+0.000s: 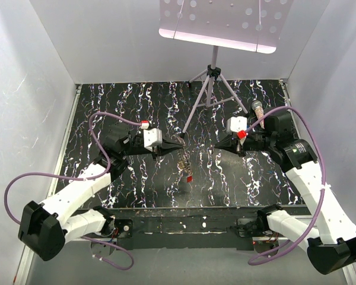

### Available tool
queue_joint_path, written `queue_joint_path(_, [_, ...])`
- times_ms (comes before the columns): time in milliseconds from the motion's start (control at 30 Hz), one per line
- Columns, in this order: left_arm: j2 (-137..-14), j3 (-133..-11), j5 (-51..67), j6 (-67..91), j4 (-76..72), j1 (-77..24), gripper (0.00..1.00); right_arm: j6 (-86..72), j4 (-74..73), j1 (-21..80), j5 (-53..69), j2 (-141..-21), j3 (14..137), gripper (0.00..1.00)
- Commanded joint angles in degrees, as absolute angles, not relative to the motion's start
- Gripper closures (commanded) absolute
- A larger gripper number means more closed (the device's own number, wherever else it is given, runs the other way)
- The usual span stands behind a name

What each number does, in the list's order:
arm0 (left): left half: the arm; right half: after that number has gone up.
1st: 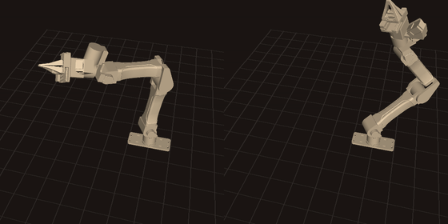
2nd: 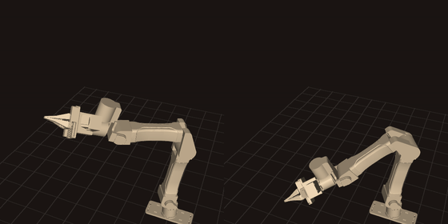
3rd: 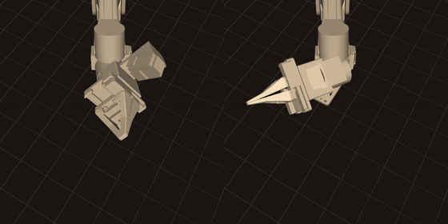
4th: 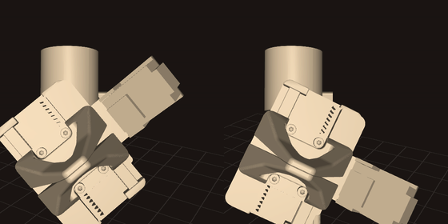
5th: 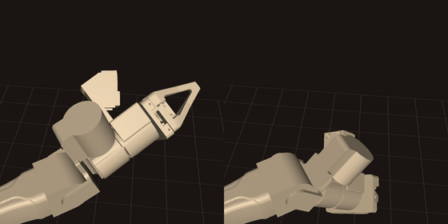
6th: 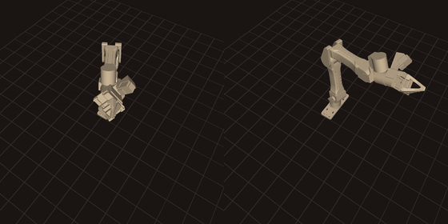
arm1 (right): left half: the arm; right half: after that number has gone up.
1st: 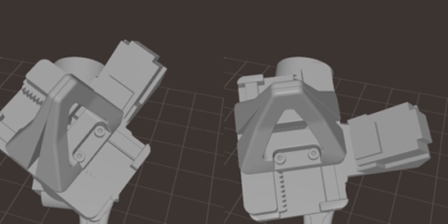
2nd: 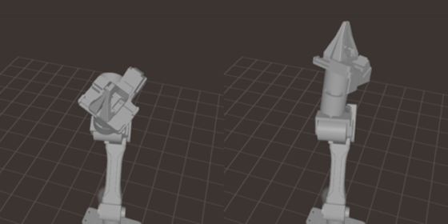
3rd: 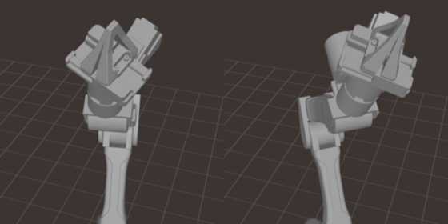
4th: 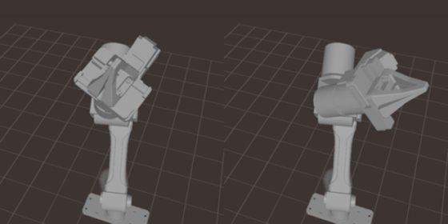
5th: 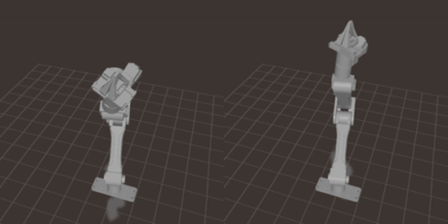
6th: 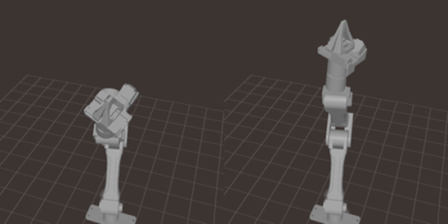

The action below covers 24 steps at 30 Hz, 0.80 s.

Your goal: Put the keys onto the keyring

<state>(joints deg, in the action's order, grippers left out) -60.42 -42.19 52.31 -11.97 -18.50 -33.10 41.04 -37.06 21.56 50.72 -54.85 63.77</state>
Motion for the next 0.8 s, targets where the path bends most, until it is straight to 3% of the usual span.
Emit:
queue_joint_path(0, [-61.43, -46.4, 54.93, -12.22, -23.29, -32.78, 1.0, 37.27, -28.22, 21.88, 51.94, -52.13, 62.32, 0.99])
queue_joint_path(467, [-66.0, -47.63, 57.48, -10.02, -29.88, -32.78, 1.0, 29.98, -14.16, 21.89, 45.7, -49.83, 57.57, 0.99])
queue_joint_path(700, [-66.53, -48.43, 58.88, -16.86, -24.63, -32.78, 1.0, 32.07, -16.0, 22.15, 50.71, -51.77, 57.75, 0.99])
queue_joint_path(733, [-66.62, -48.6, 59.32, -19.49, -22.96, -32.78, 1.0, 33.39, -16.69, 22.32, 51.15, -51.77, 57.57, 0.01])
queue_joint_path(767, [-66.53, -48.69, 59.5, -21.6, -21.37, -32.78, 1.0, 35.49, -17.74, 22.67, 51.67, -51.68, 57.83, 0.98])
